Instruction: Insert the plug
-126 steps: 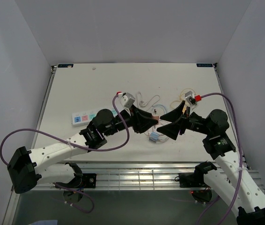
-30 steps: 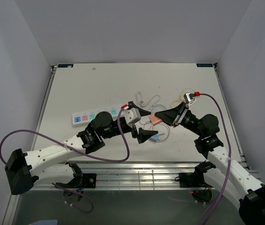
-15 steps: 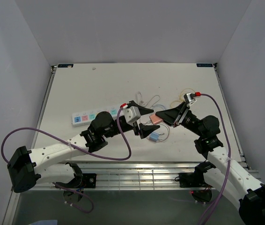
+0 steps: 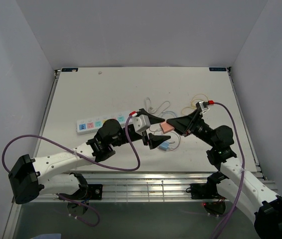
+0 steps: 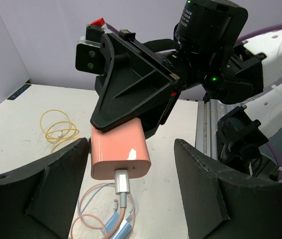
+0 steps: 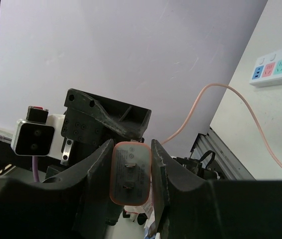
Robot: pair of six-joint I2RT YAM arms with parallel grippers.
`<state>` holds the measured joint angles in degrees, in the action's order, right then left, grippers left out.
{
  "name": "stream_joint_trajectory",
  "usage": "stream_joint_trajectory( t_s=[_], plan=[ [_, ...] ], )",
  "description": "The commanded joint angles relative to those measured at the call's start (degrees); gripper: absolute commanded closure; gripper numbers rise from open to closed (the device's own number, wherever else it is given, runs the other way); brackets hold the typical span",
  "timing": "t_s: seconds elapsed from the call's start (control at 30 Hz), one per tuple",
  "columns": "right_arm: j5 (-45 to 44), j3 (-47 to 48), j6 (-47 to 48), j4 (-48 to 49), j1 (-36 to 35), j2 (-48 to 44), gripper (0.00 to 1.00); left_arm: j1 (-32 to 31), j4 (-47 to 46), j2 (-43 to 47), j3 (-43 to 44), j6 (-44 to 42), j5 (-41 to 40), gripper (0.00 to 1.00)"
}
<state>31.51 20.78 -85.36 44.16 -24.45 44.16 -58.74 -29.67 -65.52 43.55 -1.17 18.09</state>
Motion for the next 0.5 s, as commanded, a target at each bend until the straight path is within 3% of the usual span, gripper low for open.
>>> stream_joint_trajectory(
  t_s=[0.0, 0.23, 0.47],
  plan=[
    [-1.54, 0.06, -1.30, 4.35, 0.10, -1.36, 0.92, -0.23, -1.62, -0.22, 0.04, 0.47, 1.08, 0.20],
    [-1.45, 0.32, -1.04, 4.09, 0.10, -1.45, 0.92, -0.23, -1.88, 0.21, -0.40, 0.55, -1.12, 0.18],
    [-2.67, -0.47, -2.00, 4.09, 0.10, -1.97, 0.92, -0.23, -3.90, 0.22, -0.48, 0.64, -1.04, 0.34]
  ],
)
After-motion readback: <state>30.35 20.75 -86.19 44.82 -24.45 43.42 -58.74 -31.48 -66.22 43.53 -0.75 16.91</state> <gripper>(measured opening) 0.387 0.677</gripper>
